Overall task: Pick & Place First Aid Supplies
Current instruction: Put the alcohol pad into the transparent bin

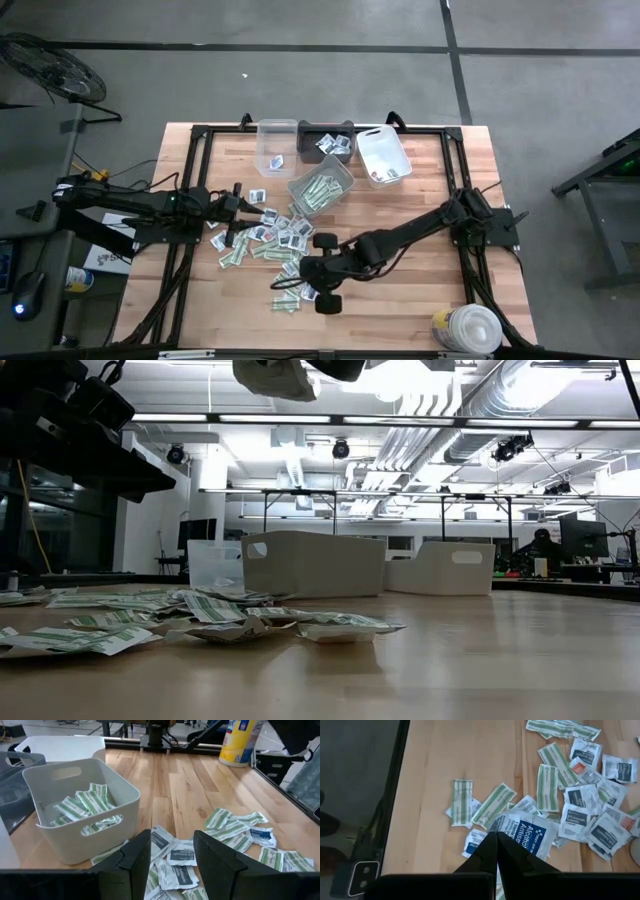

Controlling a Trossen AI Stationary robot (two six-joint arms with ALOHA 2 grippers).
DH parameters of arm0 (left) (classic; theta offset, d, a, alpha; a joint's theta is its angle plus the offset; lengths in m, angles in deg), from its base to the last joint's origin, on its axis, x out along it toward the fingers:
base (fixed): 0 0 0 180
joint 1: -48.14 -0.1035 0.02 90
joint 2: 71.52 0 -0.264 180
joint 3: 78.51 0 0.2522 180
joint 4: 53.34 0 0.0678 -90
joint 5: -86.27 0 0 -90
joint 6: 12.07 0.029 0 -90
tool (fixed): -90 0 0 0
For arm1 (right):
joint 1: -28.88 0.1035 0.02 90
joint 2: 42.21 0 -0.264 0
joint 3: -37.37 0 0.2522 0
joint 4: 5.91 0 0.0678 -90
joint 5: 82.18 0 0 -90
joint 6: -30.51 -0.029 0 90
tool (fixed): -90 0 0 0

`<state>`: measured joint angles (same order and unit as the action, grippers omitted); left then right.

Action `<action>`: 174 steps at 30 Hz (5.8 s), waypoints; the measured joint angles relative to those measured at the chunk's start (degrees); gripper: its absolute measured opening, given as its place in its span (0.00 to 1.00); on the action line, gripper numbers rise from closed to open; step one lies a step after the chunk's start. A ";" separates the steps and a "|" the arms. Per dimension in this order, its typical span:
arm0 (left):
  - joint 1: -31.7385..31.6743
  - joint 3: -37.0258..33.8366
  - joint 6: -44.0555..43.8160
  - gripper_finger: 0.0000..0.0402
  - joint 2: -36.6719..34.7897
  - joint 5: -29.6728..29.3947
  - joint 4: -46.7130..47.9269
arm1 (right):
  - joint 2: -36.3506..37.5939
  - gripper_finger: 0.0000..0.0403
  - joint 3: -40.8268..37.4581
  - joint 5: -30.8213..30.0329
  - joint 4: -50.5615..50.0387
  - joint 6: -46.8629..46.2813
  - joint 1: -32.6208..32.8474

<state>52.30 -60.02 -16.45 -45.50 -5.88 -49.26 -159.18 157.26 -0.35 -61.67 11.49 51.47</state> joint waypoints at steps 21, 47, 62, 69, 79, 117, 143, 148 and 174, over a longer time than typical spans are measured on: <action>-0.02 0.00 -29.30 0.37 1.99 0.22 -4.47 | 0.02 0.00 0.00 -5.96 -0.13 8.38 -2.12; 0.00 15.76 -55.83 0.37 32.09 6.91 -17.72 | 0.04 0.00 -0.10 -7.92 0.02 20.64 -9.26; -0.01 18.12 -58.93 0.37 35.06 4.17 -17.22 | -0.15 0.00 -0.11 -6.72 -0.55 22.03 -9.59; -0.02 18.12 -59.06 0.37 35.06 4.16 -17.26 | -0.79 0.00 -0.13 -7.39 0.31 23.05 -9.96; -0.02 18.12 -59.06 0.37 35.06 4.31 -17.41 | -0.79 0.00 -0.13 -7.13 1.63 24.06 -11.40; -0.02 18.10 -49.97 0.00 35.06 4.87 -13.30 | 1.91 0.34 -0.11 -0.87 3.65 9.68 -11.41; -30.85 18.08 -37.80 0.00 34.60 9.11 -10.19 | 6.40 0.53 -0.09 -10.35 -8.81 -0.05 -10.71; -35.16 18.08 -40.65 0.00 34.60 5.47 -4.93 | 6.40 0.53 -0.09 -10.57 -8.85 0.84 -10.71; -43.19 18.08 -40.58 0.17 34.62 -0.40 3.02 | 6.40 0.53 -0.09 -9.17 -9.70 4.98 -12.48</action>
<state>9.11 -41.94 -57.03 -10.88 -6.28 -46.24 -152.77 157.17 -9.52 -71.37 16.47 38.99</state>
